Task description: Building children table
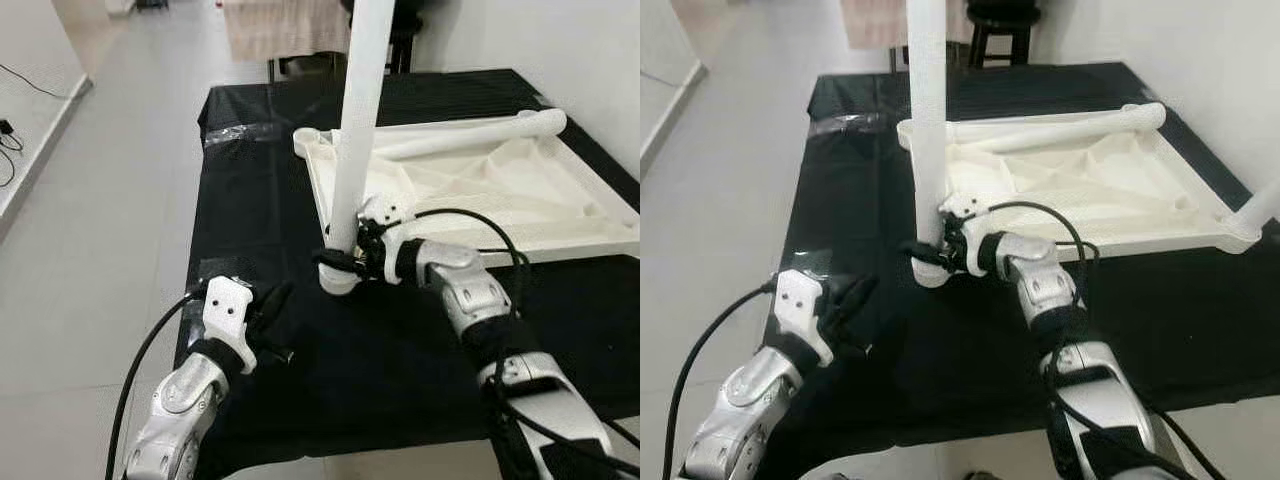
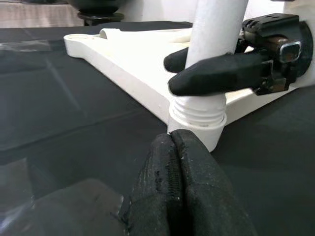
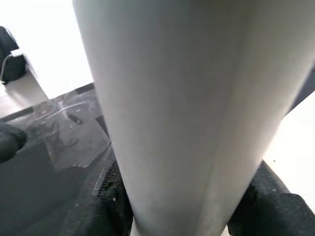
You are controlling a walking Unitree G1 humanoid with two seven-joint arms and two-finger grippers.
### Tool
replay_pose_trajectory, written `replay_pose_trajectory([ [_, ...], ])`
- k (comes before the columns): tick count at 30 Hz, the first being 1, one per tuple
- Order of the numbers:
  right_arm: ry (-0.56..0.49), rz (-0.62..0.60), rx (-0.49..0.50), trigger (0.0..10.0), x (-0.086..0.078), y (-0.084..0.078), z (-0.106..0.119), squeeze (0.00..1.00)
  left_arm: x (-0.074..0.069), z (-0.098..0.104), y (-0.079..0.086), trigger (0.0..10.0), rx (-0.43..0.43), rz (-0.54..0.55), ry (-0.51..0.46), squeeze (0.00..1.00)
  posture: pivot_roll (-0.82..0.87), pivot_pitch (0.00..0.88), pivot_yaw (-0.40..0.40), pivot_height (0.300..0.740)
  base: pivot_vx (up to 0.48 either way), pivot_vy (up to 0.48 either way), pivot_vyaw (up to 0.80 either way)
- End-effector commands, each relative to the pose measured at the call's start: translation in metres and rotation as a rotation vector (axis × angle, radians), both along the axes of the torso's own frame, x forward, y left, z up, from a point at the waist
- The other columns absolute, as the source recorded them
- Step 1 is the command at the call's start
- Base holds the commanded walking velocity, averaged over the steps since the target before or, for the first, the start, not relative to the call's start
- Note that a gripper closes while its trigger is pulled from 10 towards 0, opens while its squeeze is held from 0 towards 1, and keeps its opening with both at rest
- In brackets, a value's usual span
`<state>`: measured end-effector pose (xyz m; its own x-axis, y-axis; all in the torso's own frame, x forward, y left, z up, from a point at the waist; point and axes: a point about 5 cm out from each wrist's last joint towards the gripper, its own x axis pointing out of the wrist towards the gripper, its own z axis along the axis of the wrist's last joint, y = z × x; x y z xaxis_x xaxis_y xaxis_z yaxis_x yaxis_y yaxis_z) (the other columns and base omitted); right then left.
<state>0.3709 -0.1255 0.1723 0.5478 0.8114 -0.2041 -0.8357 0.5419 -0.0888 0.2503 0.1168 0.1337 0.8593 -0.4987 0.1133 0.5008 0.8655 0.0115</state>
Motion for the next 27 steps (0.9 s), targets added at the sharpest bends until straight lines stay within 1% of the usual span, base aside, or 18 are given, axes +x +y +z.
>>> replay_pose_trajectory([
  [1, -0.014, 0.028, 0.045, 0.0, 0.001, 0.002, 0.008, 0.00, -0.002, -0.004, 0.000, 10.0, 0.011, 0.001, 0.015, 0.00, 0.11, 0.092, -0.035, 0.740, 0.000, 0.000, 0.00],
  [4, -0.009, 0.031, 0.059, 0.0, 0.002, 0.001, 0.008, 0.00, -0.003, -0.004, 0.000, 10.0, 0.010, -0.001, 0.016, 0.00, 0.11, 0.093, -0.035, 0.740, 0.000, 0.000, 0.00],
  [8, -0.031, -0.021, 0.060, 0.0, -0.002, -0.007, 0.001, 0.00, -0.003, -0.004, -0.001, 10.0, 0.008, -0.005, 0.018, 0.00, 0.11, 0.100, -0.036, 0.740, 0.000, 0.000, 0.00],
  [9, -0.033, -0.103, 0.037, 0.0, -0.003, -0.011, -0.004, 0.00, -0.003, -0.004, -0.001, 10.0, 0.008, -0.005, 0.018, 0.00, 0.10, 0.104, -0.041, 0.740, 0.000, 0.000, 0.00],
  [10, -0.033, -0.103, 0.037, 0.0, -0.003, -0.011, -0.004, 0.00, -0.003, -0.004, -0.001, 10.0, 0.008, -0.005, 0.018, 0.00, 0.10, 0.104, -0.041, 0.740, 0.000, 0.000, 0.00],
  [11, -0.018, -0.212, -0.011, 0.0, -0.005, -0.013, -0.013, 0.00, -0.003, -0.004, -0.001, 10.0, 0.007, -0.005, 0.018, 0.00, 0.10, 0.107, -0.040, 0.740, 0.000, 0.000, 0.00],
  [12, -0.022, -0.483, -0.058, 0.0, -0.005, -0.016, -0.024, 0.00, -0.002, -0.004, 0.000, 10.0, 0.008, -0.004, 0.018, 0.00, 0.07, 0.109, -0.031, 0.740, 0.000, 0.000, 0.00],
  [13, -0.009, -0.789, 0.005, 0.0, -0.015, -0.017, -0.033, 0.00, -0.001, -0.004, 0.001, 10.0, 0.008, -0.002, 0.017, 0.00, 0.07, 0.109, -0.031, 0.740, 0.000, 0.000, 0.00],
  [16, -0.009, -0.789, 0.005, 0.0, -0.015, -0.017, -0.033, 0.00, -0.001, -0.004, 0.001, 10.0, 0.008, -0.002, 0.017, 0.00, 0.07, 0.109, -0.031, 0.740, 0.000, 0.000, 0.00],
  [17, -0.026, -0.823, -0.040, 0.0, -0.039, -0.002, -0.048, 0.00, 0.000, -0.003, 0.000, 10.0, 0.007, -0.006, 0.018, 0.00, 0.08, 0.111, -0.032, 0.740, 0.000, 0.000, 0.00],
  [18, -0.026, -0.823, -0.040, 0.0, -0.039, -0.002, -0.048, 0.00, 0.000, -0.003, 0.000, 10.0, 0.007, -0.006, 0.018, 0.00, 0.08, 0.111, -0.032, 0.740, 0.000, 0.000, 0.00],
  [19, -0.042, -0.841, -0.049, 0.0, -0.044, 0.003, -0.050, 0.00, 0.001, -0.004, 0.000, 10.0, 0.007, -0.006, 0.018, 0.00, 0.04, 0.087, -0.010, 0.740, 0.000, 0.000, 0.00],
  [20, -0.042, -0.841, -0.049, 0.0, -0.044, 0.003, -0.050, 0.00, 0.001, -0.004, 0.000, 10.0, 0.007, -0.006, 0.018, 0.00, 0.04, 0.087, -0.010, 0.740, 0.000, 0.000, 0.00],
  [21, -0.045, -0.799, -0.055, 0.0, -0.046, 0.007, -0.051, 0.00, 0.002, -0.004, -0.001, 10.0, 0.008, -0.009, 0.019, 0.00, 0.06, 0.091, -0.021, 0.740, 0.000, 0.000, 0.00],
  [22, -0.083, -0.745, -0.074, 0.0, -0.044, 0.012, -0.048, 0.00, 0.003, -0.004, -0.001, 10.0, 0.009, -0.014, 0.022, 0.00, 0.07, 0.092, -0.034, 0.740, 0.000, 0.000, 0.00],
  [25, -0.133, -0.708, -0.095, 0.0, -0.043, 0.017, -0.043, 0.00, 0.003, -0.005, 0.000, 10.0, 0.014, -0.008, 0.018, 0.00, 0.06, 0.087, -0.030, 0.740, 0.000, 0.000, 0.00],
  [26, -0.117, -0.714, -0.086, 1.2, -0.043, 0.015, -0.043, 0.00, 0.003, -0.005, 0.000, 10.0, 0.014, -0.005, 0.017, 0.00, 0.06, 0.087, -0.030, 0.740, 0.000, 0.000, 0.00],
  [27, -0.117, -0.714, -0.086, 1.2, -0.043, 0.015, -0.043, 0.00, 0.003, -0.005, 0.000, 10.0, 0.014, -0.005, 0.017, 0.00, 0.06, 0.087, -0.030, 0.740, 0.000, 0.000, 0.00],
])
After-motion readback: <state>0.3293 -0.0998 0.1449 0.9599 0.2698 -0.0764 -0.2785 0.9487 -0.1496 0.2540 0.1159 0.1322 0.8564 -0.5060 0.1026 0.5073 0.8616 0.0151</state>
